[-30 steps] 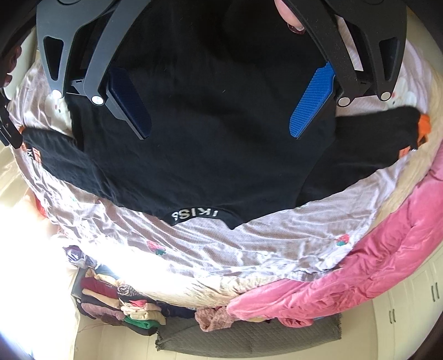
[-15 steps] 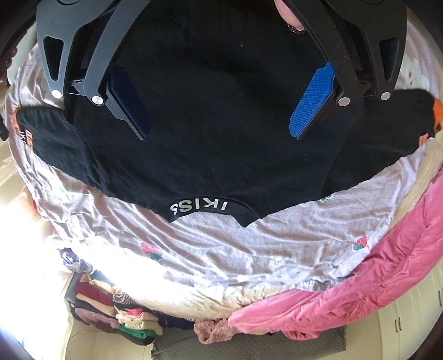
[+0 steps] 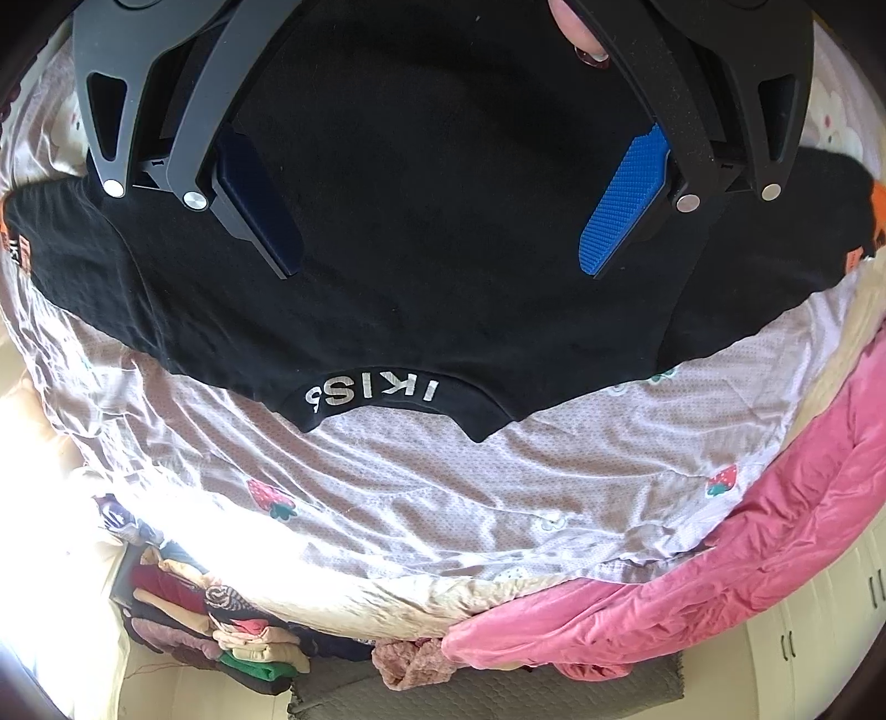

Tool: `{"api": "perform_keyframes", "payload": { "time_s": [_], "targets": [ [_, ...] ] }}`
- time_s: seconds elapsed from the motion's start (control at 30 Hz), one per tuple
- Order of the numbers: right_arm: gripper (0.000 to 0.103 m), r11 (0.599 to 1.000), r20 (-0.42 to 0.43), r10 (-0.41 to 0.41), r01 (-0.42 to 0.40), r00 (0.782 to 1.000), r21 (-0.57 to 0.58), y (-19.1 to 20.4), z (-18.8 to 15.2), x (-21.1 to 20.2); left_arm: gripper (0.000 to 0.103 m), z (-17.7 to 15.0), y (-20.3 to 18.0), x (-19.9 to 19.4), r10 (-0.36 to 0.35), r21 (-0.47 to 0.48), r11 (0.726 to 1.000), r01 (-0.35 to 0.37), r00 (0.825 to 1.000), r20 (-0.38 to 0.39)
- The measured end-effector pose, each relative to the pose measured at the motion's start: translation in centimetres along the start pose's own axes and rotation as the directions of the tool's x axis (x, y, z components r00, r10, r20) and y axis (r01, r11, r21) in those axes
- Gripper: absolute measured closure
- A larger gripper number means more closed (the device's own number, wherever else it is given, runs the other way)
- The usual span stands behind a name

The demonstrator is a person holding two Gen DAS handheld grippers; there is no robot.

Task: Fold small clothes
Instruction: 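Move the right gripper to the orange cuff of the nearest sleeve, then close the right gripper on the orange sleeve cuff and lift it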

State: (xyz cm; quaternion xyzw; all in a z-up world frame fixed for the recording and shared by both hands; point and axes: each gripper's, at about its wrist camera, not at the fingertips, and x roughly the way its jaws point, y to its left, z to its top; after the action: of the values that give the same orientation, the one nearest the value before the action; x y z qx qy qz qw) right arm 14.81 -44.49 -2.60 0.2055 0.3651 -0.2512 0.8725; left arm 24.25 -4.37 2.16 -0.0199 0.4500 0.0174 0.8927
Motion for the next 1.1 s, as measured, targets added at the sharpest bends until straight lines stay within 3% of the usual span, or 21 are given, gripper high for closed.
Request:
{"api": "perform_keyframes", "payload": {
  "time_s": [0.43,0.47,0.53,0.57,0.63,0.67,0.73,0.9,1.1],
  "targets": [
    [0.005,0.997,-0.052,0.000,0.004,0.999,0.078,-2.0,0.4,5.0,0.009,-2.3,-0.7,3.1,-0.014,0.030,0.999,0.015,0.999,-0.038],
    [0.008,0.997,-0.043,-0.001,0.004,0.999,0.074,-1.9,0.5,5.1,0.009,-2.4,-0.8,3.0,-0.011,0.031,0.999,0.012,0.999,-0.031],
    [0.032,0.998,-0.029,-0.016,0.018,0.999,0.067,-1.8,0.7,5.2,0.009,-2.7,-0.8,2.7,-0.010,0.036,0.999,0.011,1.000,-0.013],
    [0.036,0.997,-0.020,-0.031,0.032,0.999,0.071,-1.9,0.9,5.2,0.009,-2.8,-0.8,2.5,-0.012,0.036,0.999,0.012,1.000,-0.007],
    [0.059,0.996,-0.008,-0.030,0.031,1.000,0.083,-2.1,1.1,5.0,0.009,-2.9,-0.6,2.3,-0.013,0.033,0.999,0.013,1.000,0.005],
    [0.065,0.995,0.003,-0.040,0.039,0.999,0.091,-2.2,1.3,4.8,0.009,-3.0,-0.5,2.2,-0.013,0.031,0.999,0.012,1.000,0.012],
    [0.085,0.996,0.022,-0.006,0.004,1.000,0.093,-2.4,1.5,4.4,0.009,-3.0,-0.3,2.1,-0.013,0.028,1.000,0.013,1.000,0.016],
    [0.090,0.994,0.086,0.080,-0.086,0.993,0.061,-1.6,1.3,2.3,0.009,-3.5,0.0,2.1,-0.022,0.027,0.999,0.022,1.000,0.015],
    [0.090,0.978,0.158,0.209,-0.207,0.965,-0.028,2.1,1.3,-1.7,0.009,-3.6,0.6,1.8,-0.029,0.015,0.999,0.029,0.999,0.017]
  ]
}}
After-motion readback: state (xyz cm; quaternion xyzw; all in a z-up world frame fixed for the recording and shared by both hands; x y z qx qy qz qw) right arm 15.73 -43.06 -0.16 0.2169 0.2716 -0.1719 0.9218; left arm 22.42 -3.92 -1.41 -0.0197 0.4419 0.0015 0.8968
